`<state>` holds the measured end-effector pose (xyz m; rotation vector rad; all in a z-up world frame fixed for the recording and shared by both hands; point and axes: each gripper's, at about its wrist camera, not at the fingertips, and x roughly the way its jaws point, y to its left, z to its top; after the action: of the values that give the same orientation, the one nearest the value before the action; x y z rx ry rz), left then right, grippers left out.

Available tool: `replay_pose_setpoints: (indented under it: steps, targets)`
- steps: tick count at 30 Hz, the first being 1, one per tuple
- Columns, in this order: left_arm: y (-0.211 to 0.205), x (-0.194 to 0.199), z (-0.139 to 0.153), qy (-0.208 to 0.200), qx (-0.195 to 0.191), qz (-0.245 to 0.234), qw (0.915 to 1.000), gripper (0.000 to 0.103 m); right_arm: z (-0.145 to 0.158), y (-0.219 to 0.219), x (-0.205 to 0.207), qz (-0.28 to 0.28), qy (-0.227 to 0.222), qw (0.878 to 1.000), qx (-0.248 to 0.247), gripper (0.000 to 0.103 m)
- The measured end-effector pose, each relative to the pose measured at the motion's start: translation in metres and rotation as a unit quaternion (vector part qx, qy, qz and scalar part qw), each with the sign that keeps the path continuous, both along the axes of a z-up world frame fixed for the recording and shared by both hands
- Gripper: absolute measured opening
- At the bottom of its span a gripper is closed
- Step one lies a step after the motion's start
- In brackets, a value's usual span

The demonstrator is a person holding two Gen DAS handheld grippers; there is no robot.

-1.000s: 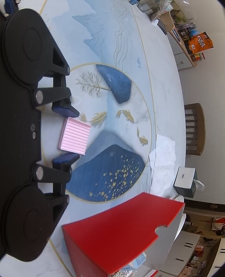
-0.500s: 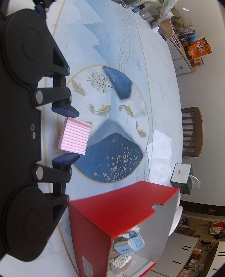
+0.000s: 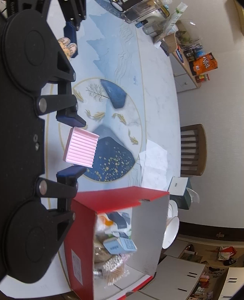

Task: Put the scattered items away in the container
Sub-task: 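Carry the bunny plush and pink sponge over the red box with both tools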

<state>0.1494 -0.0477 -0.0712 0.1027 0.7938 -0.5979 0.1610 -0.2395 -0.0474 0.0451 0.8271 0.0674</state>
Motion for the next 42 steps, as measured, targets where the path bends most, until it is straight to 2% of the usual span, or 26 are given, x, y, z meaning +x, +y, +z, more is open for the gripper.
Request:
replay_pose_setpoints:
  steps: [18,42]
  targets:
    - [-0.076,0.012,0.041,-0.029,-0.024,-0.022,0.9990,0.048,0.039,-0.078,-0.009,0.010,-0.031,0.999,0.010,0.044]
    - [-0.184,0.044,0.046,-0.039,-0.015,-0.047,0.9980,0.048,0.037,-0.186,0.011,-0.013,-0.034,0.999,0.014,0.044]
